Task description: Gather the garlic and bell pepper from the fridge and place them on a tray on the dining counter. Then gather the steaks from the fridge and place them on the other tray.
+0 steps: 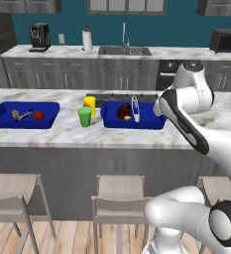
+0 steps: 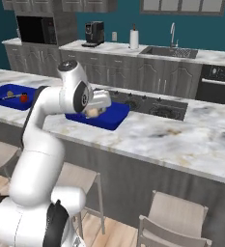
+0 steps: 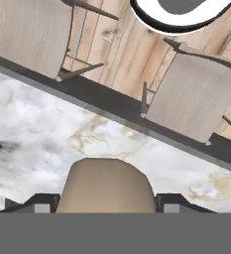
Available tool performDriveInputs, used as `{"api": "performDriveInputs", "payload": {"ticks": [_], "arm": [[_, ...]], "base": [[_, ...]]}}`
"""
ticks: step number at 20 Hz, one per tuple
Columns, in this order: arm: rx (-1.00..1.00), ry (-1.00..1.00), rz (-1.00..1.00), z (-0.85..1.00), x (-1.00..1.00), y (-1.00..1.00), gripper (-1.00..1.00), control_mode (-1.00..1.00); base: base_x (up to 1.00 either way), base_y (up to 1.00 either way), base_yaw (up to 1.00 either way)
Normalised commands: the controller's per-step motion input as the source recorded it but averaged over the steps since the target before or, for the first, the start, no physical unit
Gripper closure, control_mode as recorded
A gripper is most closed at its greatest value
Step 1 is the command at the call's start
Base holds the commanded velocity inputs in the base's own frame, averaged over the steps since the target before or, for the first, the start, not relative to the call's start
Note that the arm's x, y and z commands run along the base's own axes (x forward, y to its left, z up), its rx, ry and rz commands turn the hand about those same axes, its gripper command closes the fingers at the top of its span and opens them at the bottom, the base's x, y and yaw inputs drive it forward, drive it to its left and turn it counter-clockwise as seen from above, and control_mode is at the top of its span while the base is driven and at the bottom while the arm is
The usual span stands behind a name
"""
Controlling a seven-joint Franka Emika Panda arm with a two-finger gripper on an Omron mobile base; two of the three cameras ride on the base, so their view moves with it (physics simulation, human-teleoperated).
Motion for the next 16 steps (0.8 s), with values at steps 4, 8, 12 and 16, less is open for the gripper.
{"api": "performDriveInputs", "payload": {"ticks": [4,8,12,16], "arm": [[0.0,0.0,0.0,-0.03,0.41,0.0,1.0,-1.0],[0.0,0.0,0.0,-0.16,0.53,0.0,1.0,-1.0],[0.0,0.0,0.0,-0.28,0.56,0.0,1.0,-1.0],[0.0,0.0,0.0,-0.31,0.51,0.0,1.0,-1.0]], "base": [[0.0,0.0,0.0],[0.0,0.0,0.0],[0.0,0.0,0.0],[0.0,0.0,0.0]]}}
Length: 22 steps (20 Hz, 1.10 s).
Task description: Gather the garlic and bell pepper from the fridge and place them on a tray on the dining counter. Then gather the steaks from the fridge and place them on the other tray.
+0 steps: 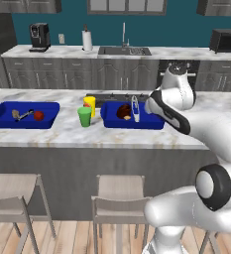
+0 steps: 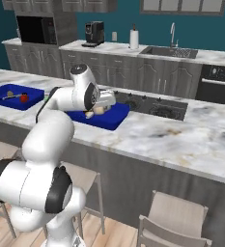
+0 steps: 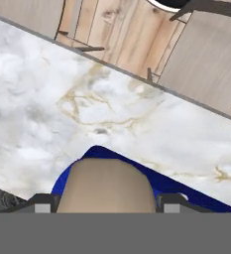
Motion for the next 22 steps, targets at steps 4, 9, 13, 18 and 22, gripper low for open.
{"api": "performDriveInputs", "payload": {"ticks": [4,9,13,18,22], "arm": [[0.0,0.0,0.0,-0.19,0.49,0.0,1.0,-1.0],[0.0,0.0,0.0,-0.13,0.47,0.0,1.0,-1.0],[0.0,0.0,0.0,-0.15,0.38,0.0,1.0,-1.0],[0.0,0.0,0.0,-0.19,0.19,0.0,1.0,-1.0],[0.0,0.0,0.0,-0.19,0.21,0.0,1.0,-1.0]], "base": [[0.0,0.0,0.0],[0.0,0.0,0.0],[0.0,0.0,0.0],[0.0,0.0,0.0],[0.0,0.0,0.0]]}}
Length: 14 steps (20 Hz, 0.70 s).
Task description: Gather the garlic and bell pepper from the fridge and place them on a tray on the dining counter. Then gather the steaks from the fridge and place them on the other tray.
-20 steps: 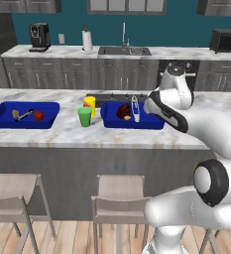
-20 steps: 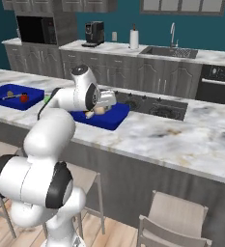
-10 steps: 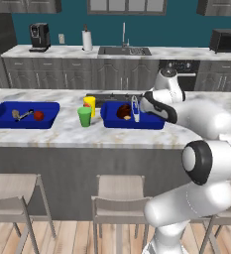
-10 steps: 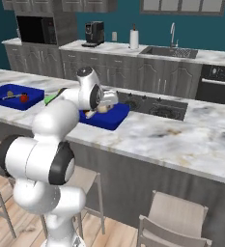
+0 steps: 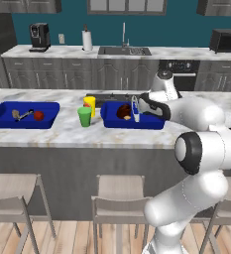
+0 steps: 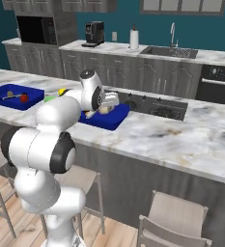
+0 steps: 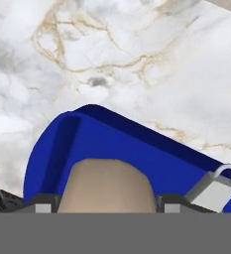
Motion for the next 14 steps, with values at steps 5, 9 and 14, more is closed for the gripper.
{"api": "performDriveInputs", "payload": {"ticks": [5,9,14], "arm": [[0.0,0.0,0.0,-0.17,0.23,0.0,1.0,-1.0],[0.0,0.0,0.0,-0.14,0.16,-0.06,1.0,-1.0],[0.0,0.0,0.0,-0.11,0.2,-0.16,1.0,-1.0]], "base": [[0.0,0.0,0.0],[0.0,0.0,0.0],[0.0,0.0,0.0]]}}
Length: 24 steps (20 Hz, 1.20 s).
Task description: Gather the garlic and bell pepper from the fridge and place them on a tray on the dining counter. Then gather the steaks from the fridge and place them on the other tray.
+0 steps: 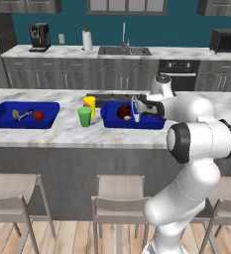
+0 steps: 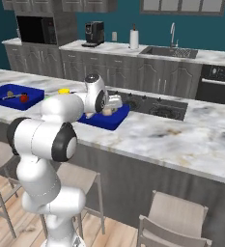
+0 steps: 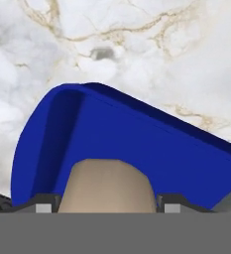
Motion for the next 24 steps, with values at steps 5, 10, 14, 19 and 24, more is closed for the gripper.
{"api": "performDriveInputs", "payload": {"ticks": [5,10,14,19,24], "arm": [[0.0,0.0,0.0,-0.16,0.19,-0.03,1.0,-1.0],[0.0,0.0,0.0,-0.17,0.26,0.0,-1.0,-1.0],[0.0,0.0,0.0,-0.03,0.2,0.0,-1.0,-1.0],[0.0,0.0,0.0,0.0,0.04,0.0,-1.0,-1.0],[0.0,0.0,0.0,0.02,0.02,0.0,-1.0,-1.0]], "base": [[0.0,0.0,0.0],[0.0,0.0,0.0],[0.0,0.0,0.0],[0.0,0.0,0.0],[0.0,0.0,0.0]]}}
